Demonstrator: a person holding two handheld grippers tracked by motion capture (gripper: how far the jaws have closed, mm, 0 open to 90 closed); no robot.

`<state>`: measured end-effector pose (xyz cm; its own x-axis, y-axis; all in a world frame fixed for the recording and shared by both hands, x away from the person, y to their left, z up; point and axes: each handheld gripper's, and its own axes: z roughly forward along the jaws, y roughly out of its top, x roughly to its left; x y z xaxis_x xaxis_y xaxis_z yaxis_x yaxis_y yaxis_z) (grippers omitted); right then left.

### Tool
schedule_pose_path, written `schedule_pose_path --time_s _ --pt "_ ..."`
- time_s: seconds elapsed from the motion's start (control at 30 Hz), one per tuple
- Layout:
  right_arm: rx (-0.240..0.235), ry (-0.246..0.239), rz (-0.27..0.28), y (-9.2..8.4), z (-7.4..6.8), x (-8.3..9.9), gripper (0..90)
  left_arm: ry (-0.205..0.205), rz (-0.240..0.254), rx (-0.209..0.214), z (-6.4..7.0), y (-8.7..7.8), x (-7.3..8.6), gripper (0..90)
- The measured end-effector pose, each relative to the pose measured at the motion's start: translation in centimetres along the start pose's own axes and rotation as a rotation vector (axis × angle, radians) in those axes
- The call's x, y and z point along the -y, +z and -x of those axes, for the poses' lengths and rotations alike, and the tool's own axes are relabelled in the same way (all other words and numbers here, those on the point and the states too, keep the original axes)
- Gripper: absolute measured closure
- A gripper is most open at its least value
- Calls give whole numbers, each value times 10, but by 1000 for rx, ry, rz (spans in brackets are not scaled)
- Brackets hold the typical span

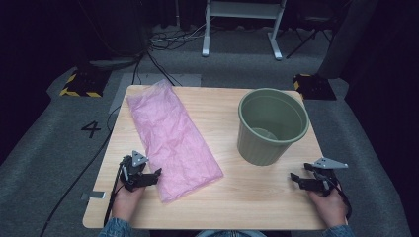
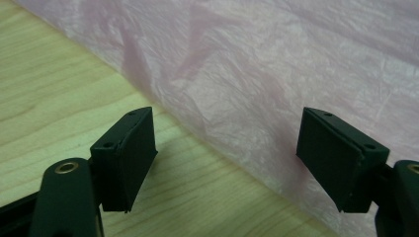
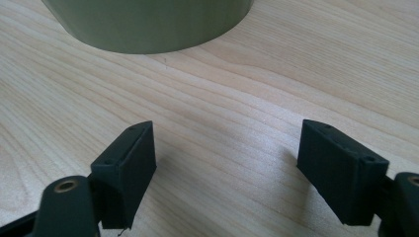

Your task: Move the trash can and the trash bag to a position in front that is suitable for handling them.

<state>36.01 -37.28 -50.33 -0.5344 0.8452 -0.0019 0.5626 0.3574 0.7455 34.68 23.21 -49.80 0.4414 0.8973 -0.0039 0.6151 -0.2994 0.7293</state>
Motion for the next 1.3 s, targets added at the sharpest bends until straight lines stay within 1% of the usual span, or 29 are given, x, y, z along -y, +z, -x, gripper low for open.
schedule_pose_path --time_s 0.1,0.2,0.23,0.27,0.3,0.33,0.37,0.4,0.43,0.47,0.53,0.57,0.6,0.63,0.67,0.73,0.77,0.8,0.83,0.87,0.9,0.93,0.97,1.07,1.1,1.17,1.2,1.23,1.3 --pt "2 4 1 0 0 0 232 -6 15 4 -2 -4 -3 244" --pt "3 12 2 0 1 0 249 -3 31 13 -3 -13 -10 252" --pt "3 12 2 0 1 0 249 -10 40 21 -3 -16 -13 252" --pt "-2 5 -7 -2 2 -1 326 -25 57 46 -1 -22 -21 250" --pt "-2 5 -7 -2 2 -1 326 -25 57 46 -1 -22 -21 246" --pt "-17 14 -23 -5 3 -3 404 -24 88 86 3 -29 -30 234" --pt "-17 14 -23 -5 3 -3 404 -24 88 86 3 -29 -30 231" --pt "-62 71 -49 -7 7 -8 433 -5 109 113 9 -35 -40 227" --pt "-77 100 -52 -8 9 -11 439 -5 109 113 9 -35 -40 226" --pt "-77 100 -52 -8 9 -11 439 4 117 118 13 -37 -46 226" --pt "-85 112 -22 -15 11 -18 451 16 126 131 21 -41 -60 223" --pt "-88 124 10 -23 12 -26 449 18 134 160 27 -43 -71 221" --pt "-91 126 33 -28 13 -31 442 18 134 160 27 -43 -71 221" --pt "-93 128 55 -33 14 -37 430 28 147 174 33 -45 -84 220" --pt "-93 128 55 -33 14 -37 430 28 147 174 33 -45 -84 219" --pt "-91 127 87 -43 14 -48 420 53 158 167 41 -45 -95 218" --pt "-81 106 107 -54 14 -60 414 66 162 164 44 -45 -99 217" --pt "-81 106 107 -54 14 -60 414 74 163 164 47 -44 -102 217" --pt "-70 85 125 -63 14 -71 414 93 164 158 52 -43 -106 216" --pt "-70 85 125 -63 14 -71 414 93 164 158 52 -43 -106 216" --pt "-63 74 133 -68 14 -77 414 105 163 152 54 -43 -106 216" --pt "-46 64 153 -77 16 -88 414 111 160 145 56 -42 -106 216" --pt "-40 60 164 -81 17 -94 413 123 158 140 57 -42 -105 217" --pt "-38 58 191 -89 19 -106 410 119 163 145 58 -43 -101 217" --pt "-37 56 201 -93 19 -113 408 116 166 144 57 -43 -99 217" --pt "-25 37 224 -99 19 -133 397 113 173 136 55 -44 -96 221" --pt "-19 28 225 -100 19 -140 395 107 172 133 54 -44 -95 222" --pt "-19 28 225 -100 19 -140 395 109 161 135 53 -43 -94 222" --pt "-11 14 223 -99 18 -153 392 102 156 126 49 -43 -92 223"
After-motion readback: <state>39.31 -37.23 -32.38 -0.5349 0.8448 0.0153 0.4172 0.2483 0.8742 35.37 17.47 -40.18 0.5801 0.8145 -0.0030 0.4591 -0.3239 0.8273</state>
